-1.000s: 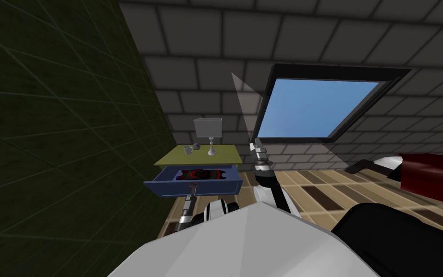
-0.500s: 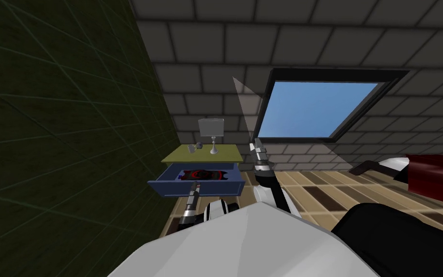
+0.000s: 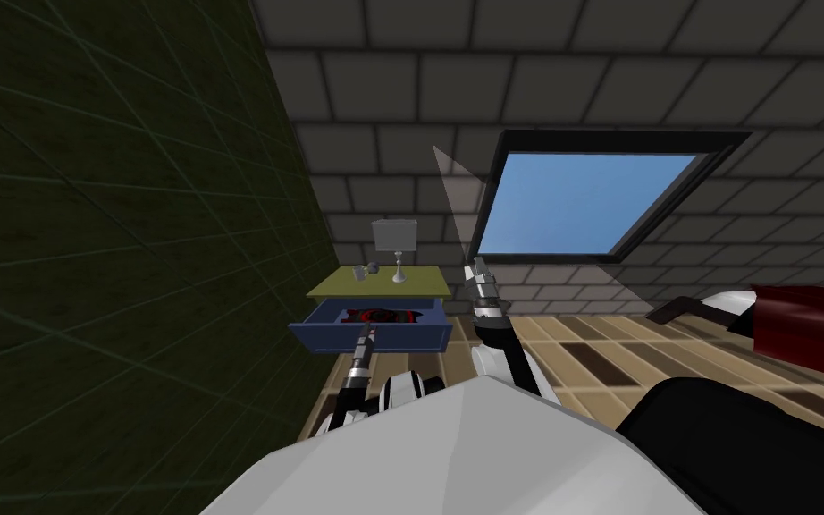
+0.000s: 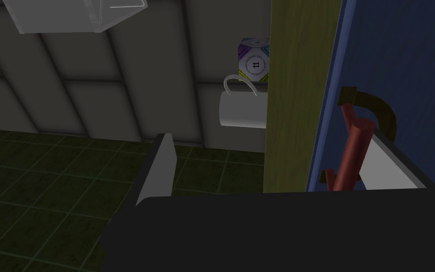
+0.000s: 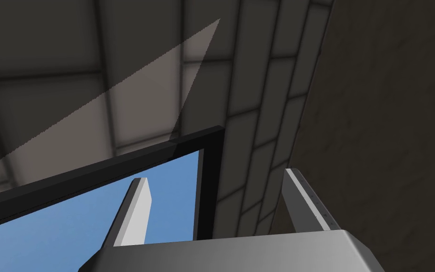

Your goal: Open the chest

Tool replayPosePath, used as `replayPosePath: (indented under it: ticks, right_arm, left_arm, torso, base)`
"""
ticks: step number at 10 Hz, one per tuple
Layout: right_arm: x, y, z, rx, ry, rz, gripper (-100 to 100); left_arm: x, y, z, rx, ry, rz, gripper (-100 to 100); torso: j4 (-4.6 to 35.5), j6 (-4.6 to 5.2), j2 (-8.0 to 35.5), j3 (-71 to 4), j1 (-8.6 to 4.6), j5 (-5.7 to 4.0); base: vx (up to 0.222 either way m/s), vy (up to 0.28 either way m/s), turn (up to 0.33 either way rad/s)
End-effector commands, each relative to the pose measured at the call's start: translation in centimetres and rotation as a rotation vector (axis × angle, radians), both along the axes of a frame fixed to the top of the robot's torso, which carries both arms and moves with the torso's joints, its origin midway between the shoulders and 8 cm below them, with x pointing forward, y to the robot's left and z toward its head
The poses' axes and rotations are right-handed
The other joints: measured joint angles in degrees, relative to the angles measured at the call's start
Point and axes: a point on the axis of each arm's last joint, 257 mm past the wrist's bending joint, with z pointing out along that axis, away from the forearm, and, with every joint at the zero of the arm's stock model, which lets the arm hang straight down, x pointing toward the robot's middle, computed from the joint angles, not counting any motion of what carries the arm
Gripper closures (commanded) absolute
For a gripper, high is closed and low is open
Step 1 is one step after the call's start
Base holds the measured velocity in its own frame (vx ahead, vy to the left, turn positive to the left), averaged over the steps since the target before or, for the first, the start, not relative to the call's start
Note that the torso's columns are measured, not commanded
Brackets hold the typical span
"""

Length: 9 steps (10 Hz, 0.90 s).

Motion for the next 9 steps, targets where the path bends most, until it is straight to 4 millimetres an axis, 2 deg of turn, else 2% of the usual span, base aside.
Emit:
replayPosePath:
  ticks: [1, 2, 3, 4, 9]
  right_arm:
    - [0.0, 0.0, 0.0, 0.000, 0.000, 0.000, 0]
    - [0.0, 0.0, 0.0, 0.000, 0.000, 0.000, 0]
    - [0.0, 0.0, 0.0, 0.000, 0.000, 0.000, 0]
    - [0.0, 0.0, 0.0, 0.000, 0.000, 0.000, 0]
    - [0.0, 0.0, 0.0, 0.000, 0.000, 0.000, 0]
  left_arm:
    - [1.3, -0.4, 0.8, 0.002, 0.010, -0.004, -100]
    - [2.1, -0.7, 1.5, 0.002, 0.009, -0.006, -100]
    - [1.4, -0.6, 0.5, 0.004, 0.023, -0.004, -100]
    - [1.5, -0.6, 0.4, 0.006, 0.028, -0.004, 0]
    - [1.3, -0.5, 0.0, 0.008, 0.036, -0.004, 0]
  torso:
    - [0.04, -0.04, 0.01, -0.02, -0.06, -0.04]
    - [0.14, -0.02, 0.03, 0.00, -0.08, -0.07]
    - [0.26, -0.01, 0.16, 0.06, -0.08, -0.08]
    - [0.16, -0.02, 0.14, 0.07, -0.09, -0.06]
    - [0.01, 0.00, -0.03, -0.02, -0.03, -0.01]
  base:
    - [-0.046, 0.010, 0.016]
    - [-0.052, 0.014, 0.021]
    - [-0.017, 0.008, 0.000]
    - [0.000, 0.000, 0.000]
    - [0.000, 0.000, 0.000]
